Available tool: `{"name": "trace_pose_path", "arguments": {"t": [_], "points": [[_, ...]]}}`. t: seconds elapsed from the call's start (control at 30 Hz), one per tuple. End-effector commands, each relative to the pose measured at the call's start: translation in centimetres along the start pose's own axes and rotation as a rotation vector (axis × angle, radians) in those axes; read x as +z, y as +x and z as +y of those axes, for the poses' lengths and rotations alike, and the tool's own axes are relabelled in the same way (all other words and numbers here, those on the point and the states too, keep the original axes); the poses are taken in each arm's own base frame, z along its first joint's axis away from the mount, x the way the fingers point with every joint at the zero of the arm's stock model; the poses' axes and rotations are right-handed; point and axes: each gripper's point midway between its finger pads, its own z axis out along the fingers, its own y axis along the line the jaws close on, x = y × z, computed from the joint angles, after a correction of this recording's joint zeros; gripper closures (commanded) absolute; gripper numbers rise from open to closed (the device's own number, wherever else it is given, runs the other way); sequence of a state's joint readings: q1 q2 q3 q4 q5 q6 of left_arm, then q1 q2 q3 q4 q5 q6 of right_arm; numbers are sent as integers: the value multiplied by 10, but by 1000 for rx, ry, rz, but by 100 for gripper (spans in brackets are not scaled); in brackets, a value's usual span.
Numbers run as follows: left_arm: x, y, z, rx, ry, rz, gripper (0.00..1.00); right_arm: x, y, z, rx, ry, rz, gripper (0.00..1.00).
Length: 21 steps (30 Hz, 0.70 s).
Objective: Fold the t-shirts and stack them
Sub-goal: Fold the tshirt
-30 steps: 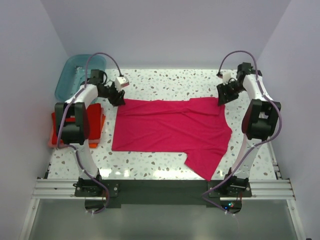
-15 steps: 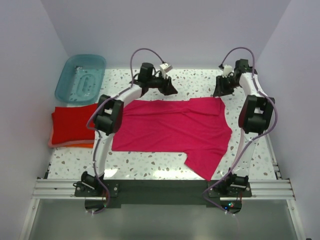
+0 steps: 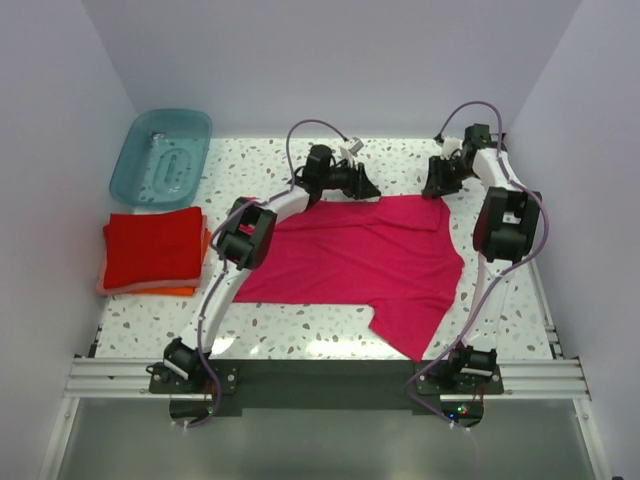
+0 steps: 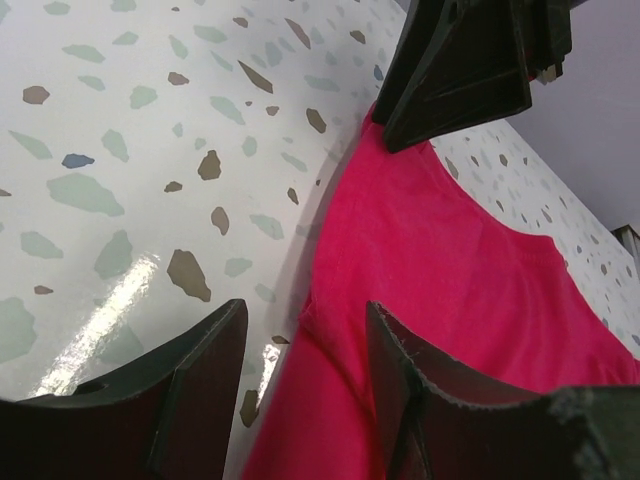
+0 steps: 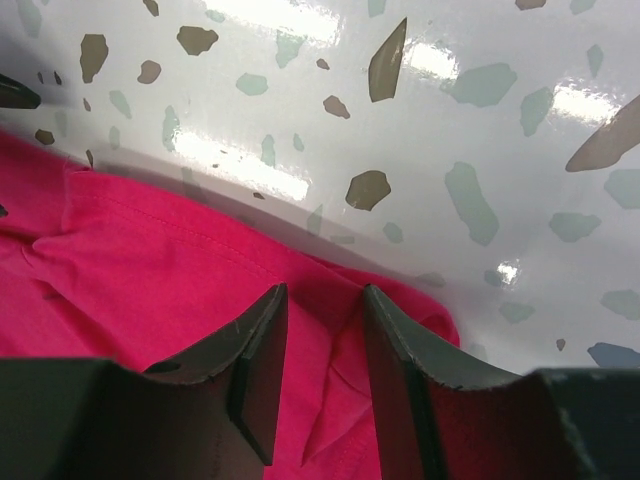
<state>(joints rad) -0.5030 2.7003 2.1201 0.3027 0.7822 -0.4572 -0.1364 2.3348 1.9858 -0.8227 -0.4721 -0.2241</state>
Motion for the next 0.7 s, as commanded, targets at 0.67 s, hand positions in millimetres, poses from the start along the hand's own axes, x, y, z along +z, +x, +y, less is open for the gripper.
{"name": "trace_pose_path", "arguments": {"t": [0.67], "points": [[25,7,-27,-11,109,-34,78,-18,-23,23,-33,-70,-72,88]]}}
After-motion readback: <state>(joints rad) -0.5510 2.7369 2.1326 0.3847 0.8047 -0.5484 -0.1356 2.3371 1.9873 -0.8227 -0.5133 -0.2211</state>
